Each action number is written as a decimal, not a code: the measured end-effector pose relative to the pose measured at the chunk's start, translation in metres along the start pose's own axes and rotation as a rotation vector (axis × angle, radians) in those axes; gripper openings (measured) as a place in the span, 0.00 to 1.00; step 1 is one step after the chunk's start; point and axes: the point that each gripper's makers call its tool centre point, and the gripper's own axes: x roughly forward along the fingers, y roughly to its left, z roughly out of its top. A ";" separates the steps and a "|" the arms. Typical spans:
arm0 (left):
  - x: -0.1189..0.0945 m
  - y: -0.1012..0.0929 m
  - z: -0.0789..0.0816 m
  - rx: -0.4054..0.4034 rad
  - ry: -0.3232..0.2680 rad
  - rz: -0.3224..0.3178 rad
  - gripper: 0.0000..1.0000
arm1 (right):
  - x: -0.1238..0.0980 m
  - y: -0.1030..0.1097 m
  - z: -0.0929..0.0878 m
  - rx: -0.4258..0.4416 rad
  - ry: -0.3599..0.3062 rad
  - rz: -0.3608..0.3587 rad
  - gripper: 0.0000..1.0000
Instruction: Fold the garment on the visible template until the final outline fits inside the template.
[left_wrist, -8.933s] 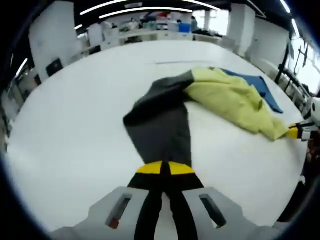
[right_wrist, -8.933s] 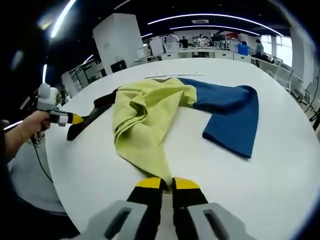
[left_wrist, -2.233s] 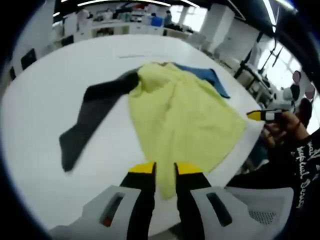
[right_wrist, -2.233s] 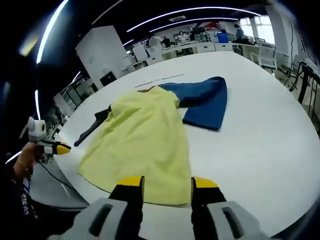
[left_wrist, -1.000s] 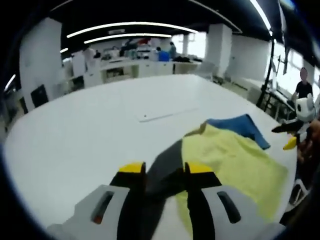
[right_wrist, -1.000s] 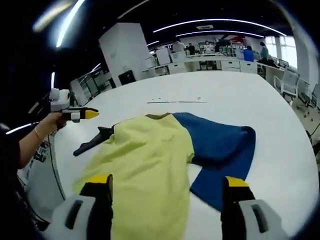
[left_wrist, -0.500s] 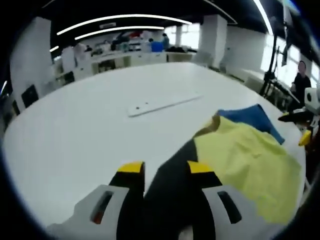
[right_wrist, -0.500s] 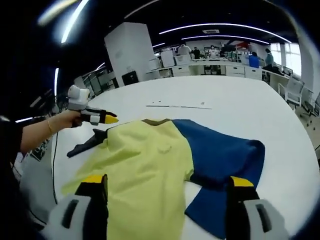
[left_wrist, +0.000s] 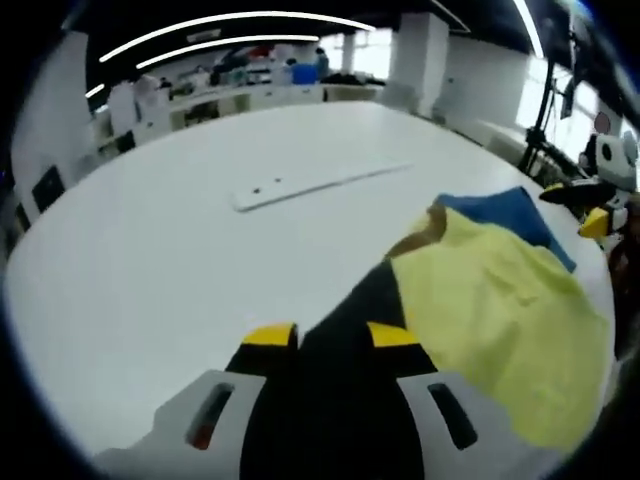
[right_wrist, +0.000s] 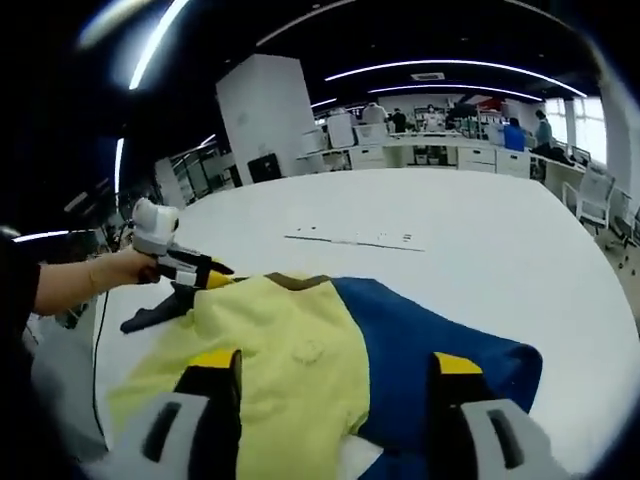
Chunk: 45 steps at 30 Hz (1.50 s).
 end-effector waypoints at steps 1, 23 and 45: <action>0.001 0.000 -0.001 0.000 0.005 0.000 0.23 | 0.005 -0.002 0.003 -0.007 0.005 0.001 0.71; 0.009 0.004 -0.002 -0.068 0.016 0.000 0.01 | 0.123 -0.038 0.028 -0.058 0.054 0.033 0.35; -0.036 -0.002 0.056 0.020 -0.194 0.022 0.00 | 0.100 -0.012 0.043 -0.093 -0.034 0.074 0.00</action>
